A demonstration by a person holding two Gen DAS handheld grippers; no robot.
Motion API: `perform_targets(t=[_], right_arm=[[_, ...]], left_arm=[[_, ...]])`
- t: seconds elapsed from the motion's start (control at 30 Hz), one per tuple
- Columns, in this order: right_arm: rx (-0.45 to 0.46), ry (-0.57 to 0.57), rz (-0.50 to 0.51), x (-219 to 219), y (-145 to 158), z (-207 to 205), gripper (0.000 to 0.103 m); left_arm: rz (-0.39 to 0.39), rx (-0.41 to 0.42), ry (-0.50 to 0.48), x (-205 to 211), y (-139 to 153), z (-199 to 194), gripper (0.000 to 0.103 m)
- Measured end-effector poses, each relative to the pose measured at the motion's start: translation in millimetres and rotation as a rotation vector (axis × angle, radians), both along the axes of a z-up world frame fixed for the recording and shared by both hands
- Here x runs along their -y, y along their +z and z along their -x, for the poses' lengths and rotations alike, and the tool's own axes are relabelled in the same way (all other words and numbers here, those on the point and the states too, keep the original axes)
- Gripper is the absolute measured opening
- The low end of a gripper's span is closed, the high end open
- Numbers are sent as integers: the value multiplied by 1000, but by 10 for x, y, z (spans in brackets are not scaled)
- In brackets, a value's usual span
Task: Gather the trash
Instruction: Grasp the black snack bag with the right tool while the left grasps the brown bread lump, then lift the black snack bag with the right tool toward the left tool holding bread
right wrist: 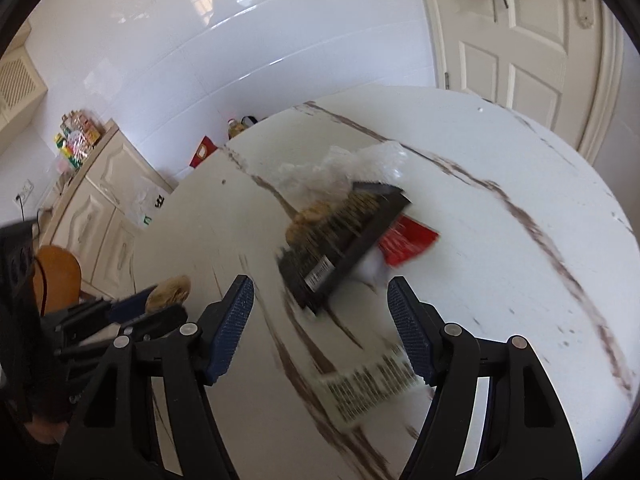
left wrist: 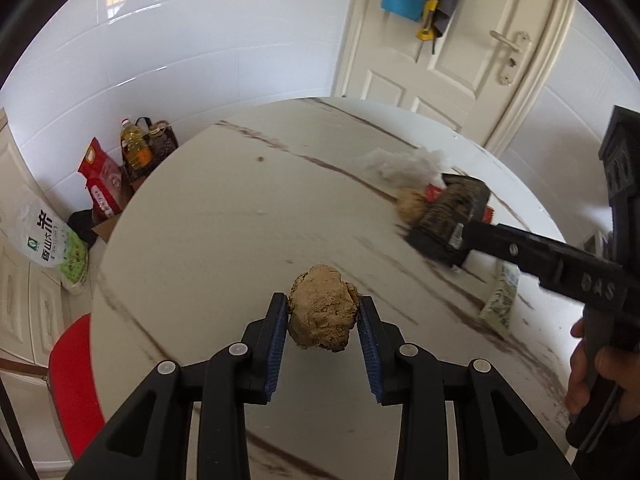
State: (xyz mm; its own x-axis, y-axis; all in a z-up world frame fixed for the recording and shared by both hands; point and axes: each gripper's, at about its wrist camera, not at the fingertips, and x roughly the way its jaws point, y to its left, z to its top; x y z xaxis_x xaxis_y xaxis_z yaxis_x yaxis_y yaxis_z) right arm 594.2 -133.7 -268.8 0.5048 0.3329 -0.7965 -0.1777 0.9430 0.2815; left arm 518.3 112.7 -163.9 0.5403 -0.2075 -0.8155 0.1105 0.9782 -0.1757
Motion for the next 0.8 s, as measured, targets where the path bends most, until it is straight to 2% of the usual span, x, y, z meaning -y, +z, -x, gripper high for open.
perform_targets(t=[0.1,0.2,0.27,0.33,0.43,0.6,0.8], right_arm=[[-15,-14,-6,-73,-64,-140,61],[-24,-42,-10,-72,-150,-230,48],[-16,-61,-4,-51,-159,-250,29],[-7,-60,13,-43,-162,-253,22],[25,-38,29,-63,-131,-236,3],[81,19,63,-118,6,-81,1],[131,48,49,-14,199,251,1]], left_arm=[[8,2,9,-128,2,-12,31],[21,6,12,-189,-6,-21,31],[30,7,6,-191,-28,-24,31],[42,10,-2,-178,-26,-11,31],[53,16,-10,-139,-87,-6,31],[67,32,-24,-42,-114,82,31],[76,71,-50,162,-66,247,31]])
